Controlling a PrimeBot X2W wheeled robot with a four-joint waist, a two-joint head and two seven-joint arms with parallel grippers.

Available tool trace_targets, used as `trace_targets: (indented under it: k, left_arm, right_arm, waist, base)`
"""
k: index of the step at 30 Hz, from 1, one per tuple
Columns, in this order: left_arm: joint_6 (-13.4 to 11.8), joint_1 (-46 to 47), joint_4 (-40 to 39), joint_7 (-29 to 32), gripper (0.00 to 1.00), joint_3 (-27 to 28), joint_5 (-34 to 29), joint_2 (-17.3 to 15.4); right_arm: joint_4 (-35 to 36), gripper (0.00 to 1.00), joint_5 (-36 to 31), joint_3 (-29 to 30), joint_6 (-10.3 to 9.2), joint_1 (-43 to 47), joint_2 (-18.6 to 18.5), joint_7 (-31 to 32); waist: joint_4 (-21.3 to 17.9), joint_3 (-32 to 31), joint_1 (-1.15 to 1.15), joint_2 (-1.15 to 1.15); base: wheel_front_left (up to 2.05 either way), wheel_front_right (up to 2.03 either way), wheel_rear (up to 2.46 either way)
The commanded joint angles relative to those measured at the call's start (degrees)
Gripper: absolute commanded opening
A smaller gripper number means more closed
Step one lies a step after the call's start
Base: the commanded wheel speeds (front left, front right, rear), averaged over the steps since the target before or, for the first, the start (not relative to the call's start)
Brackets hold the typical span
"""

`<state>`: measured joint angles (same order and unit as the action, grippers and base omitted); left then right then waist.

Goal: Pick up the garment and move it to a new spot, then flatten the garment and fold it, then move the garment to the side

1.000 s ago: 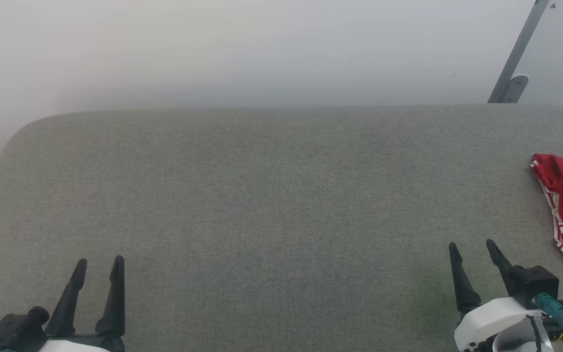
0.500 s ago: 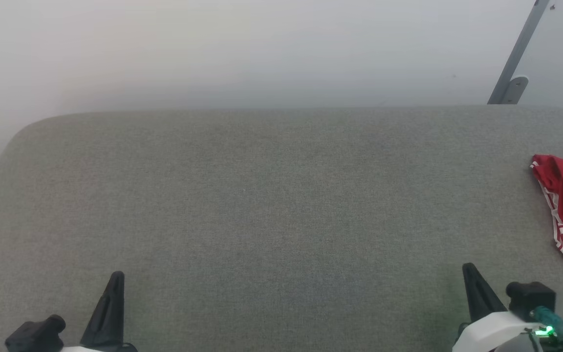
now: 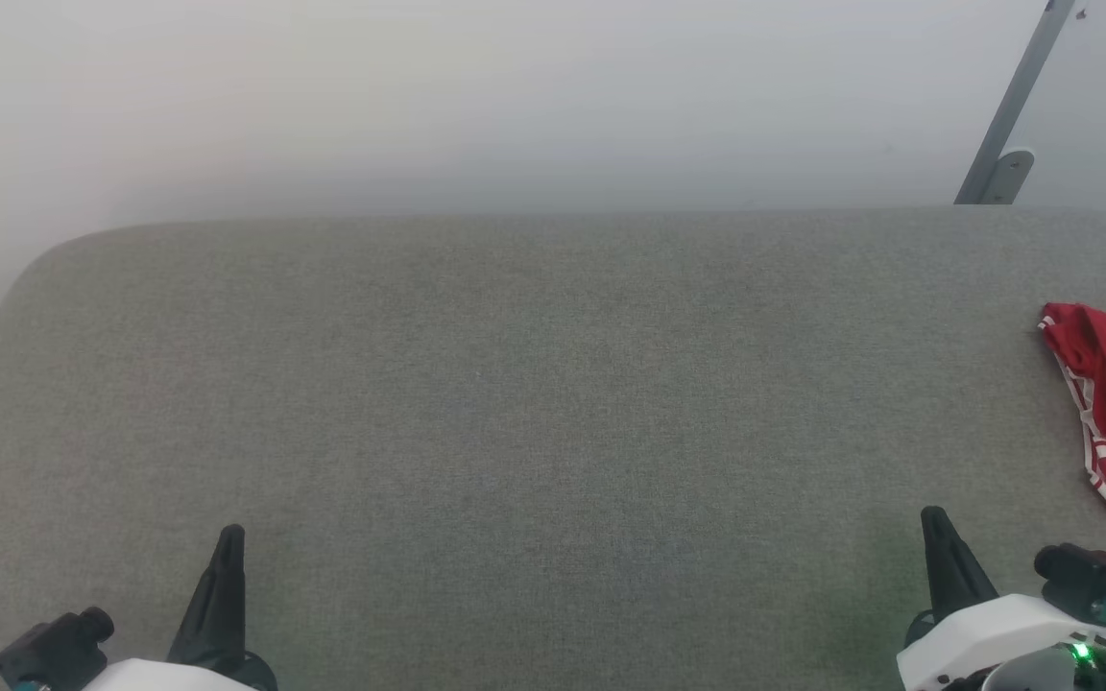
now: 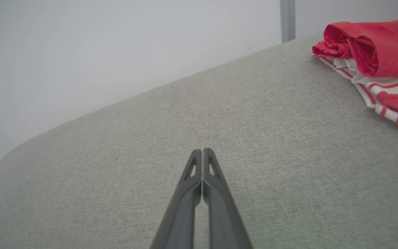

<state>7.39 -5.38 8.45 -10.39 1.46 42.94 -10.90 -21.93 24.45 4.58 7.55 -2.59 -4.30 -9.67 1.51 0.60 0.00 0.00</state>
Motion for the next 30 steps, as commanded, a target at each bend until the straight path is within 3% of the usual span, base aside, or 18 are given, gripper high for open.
trace_targets:
  k: [1,30]
  left_arm:
    - [0.0,1.8,-0.5,0.6,0.0,0.6,2.0,-0.3]
    - [0.1,5.6,1.7,6.4,0.0,2.0,19.8,2.6]
  right_arm:
    - [1.4,0.0,2.7,0.2,-0.02,-1.5,-0.1,0.6]
    - [4.0,0.0,26.8,0.8,-0.04,-2.4,0.5,6.3]
  waist:
    - [0.0,0.0,0.0,0.0]
    - [-0.4,-0.1,0.0,0.0]
  base:
    - [0.0,0.0,0.0]
    - [0.0,0.0,0.0]
